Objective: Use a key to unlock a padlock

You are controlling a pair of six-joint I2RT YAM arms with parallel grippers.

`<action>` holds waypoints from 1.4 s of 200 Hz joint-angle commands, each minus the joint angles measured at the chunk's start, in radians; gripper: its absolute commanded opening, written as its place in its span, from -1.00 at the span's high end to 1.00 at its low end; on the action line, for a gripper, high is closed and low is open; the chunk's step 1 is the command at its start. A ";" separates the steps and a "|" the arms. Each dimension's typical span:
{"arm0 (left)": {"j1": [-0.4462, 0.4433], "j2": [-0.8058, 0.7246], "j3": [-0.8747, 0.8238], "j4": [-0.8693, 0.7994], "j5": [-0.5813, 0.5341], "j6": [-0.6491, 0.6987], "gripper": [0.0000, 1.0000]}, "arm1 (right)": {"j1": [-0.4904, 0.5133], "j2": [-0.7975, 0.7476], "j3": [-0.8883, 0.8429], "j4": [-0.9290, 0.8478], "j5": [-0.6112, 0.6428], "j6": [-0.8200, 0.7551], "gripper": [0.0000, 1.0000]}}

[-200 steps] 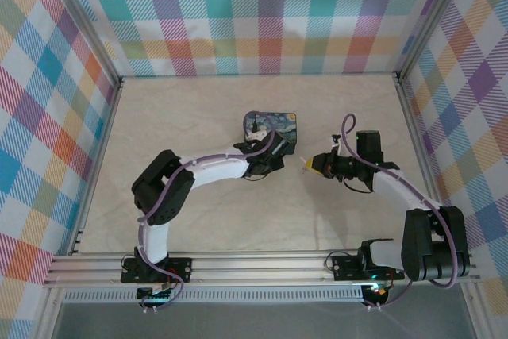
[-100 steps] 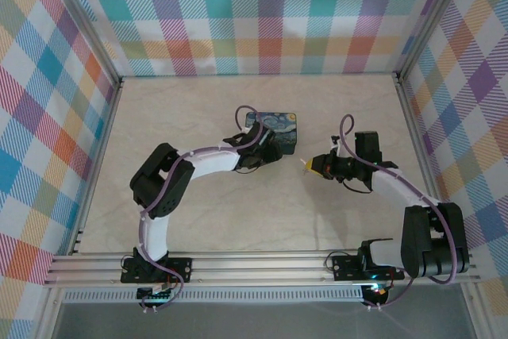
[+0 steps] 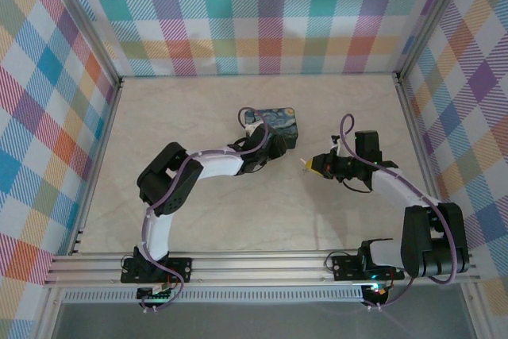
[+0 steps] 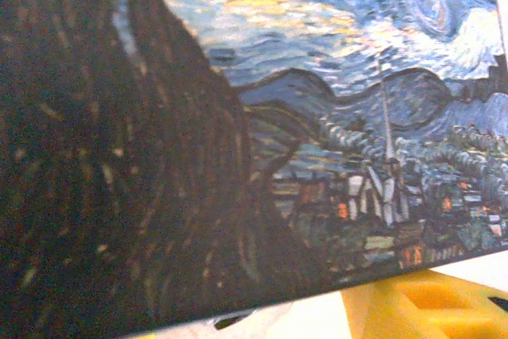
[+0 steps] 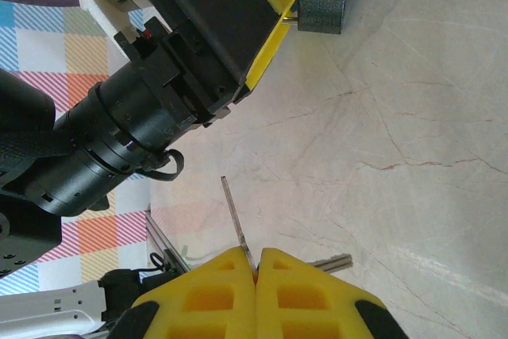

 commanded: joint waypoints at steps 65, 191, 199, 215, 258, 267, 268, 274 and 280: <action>-0.024 0.067 0.065 0.014 -0.055 0.007 -0.03 | 0.005 -0.020 -0.016 0.010 -0.023 0.010 1.00; -0.022 0.035 0.067 -0.019 0.046 0.124 0.66 | 0.005 -0.027 -0.046 0.005 -0.016 0.000 1.00; -0.022 0.034 0.069 -0.018 0.062 0.130 0.71 | 0.005 -0.027 -0.046 0.003 -0.015 0.000 1.00; -0.017 0.035 0.069 -0.013 0.087 0.130 0.83 | 0.005 -0.025 -0.045 -0.002 -0.016 -0.002 1.00; 0.014 0.023 0.058 0.009 0.192 0.071 0.96 | 0.004 -0.035 -0.044 -0.021 -0.011 -0.009 1.00; 0.029 0.019 0.061 -0.001 0.245 0.036 0.98 | 0.006 -0.039 -0.046 -0.020 -0.013 -0.011 1.00; 0.031 0.019 0.063 -0.002 0.251 0.030 0.99 | 0.006 -0.040 -0.046 -0.021 -0.014 -0.012 1.00; 0.044 0.018 0.066 -0.009 0.284 0.002 1.00 | 0.008 -0.041 -0.047 -0.019 -0.016 -0.014 1.00; 0.054 0.015 0.065 -0.009 0.312 -0.020 1.00 | 0.012 -0.043 -0.047 -0.017 -0.016 -0.016 1.00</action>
